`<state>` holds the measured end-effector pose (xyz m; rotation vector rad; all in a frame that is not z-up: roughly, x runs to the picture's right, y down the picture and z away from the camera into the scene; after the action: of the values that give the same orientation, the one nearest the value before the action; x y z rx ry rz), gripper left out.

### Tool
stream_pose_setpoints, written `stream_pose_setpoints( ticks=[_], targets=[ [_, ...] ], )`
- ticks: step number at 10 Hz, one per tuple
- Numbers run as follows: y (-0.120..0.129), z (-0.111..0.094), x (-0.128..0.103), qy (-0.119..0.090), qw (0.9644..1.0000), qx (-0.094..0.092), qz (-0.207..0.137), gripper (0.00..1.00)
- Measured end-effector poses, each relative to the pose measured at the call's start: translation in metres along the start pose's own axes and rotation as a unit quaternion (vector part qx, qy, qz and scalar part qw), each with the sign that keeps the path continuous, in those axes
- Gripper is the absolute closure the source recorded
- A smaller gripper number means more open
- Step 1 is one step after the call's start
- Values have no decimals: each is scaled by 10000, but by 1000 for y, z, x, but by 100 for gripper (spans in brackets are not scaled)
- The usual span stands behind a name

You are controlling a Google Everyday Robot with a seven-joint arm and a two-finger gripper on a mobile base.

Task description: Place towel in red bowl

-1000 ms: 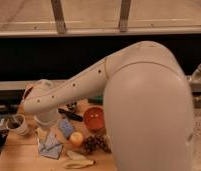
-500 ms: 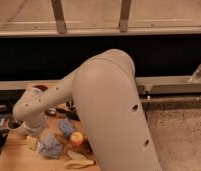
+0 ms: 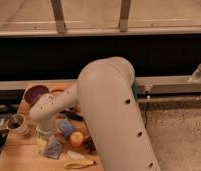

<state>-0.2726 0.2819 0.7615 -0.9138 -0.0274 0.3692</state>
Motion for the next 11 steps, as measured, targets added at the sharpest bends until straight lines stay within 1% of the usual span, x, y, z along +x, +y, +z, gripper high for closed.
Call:
stream_pose_setpoints(
  ticks=[1, 2, 3, 4, 5, 7, 8, 9, 10, 11],
  targets=[
    [2, 3, 1, -19, 10000, -41, 60, 31],
    [6, 5, 1, -32, 9999, -20, 133, 35],
    [9, 6, 0, -50, 9998, 80, 174, 42],
    [14, 7, -1, -66, 9995, 252, 202, 54],
    [15, 7, 0, -90, 9992, 324, 212, 64],
    [15, 7, 1, -119, 9988, 405, 233, 82],
    [17, 7, 0, -140, 9988, 430, 212, 94],
    [17, 6, -1, -166, 9986, 454, 211, 99],
    [17, 5, -1, -191, 9985, 463, 205, 100],
    [16, 0, -2, -272, 9983, 483, 201, 100]
  ],
)
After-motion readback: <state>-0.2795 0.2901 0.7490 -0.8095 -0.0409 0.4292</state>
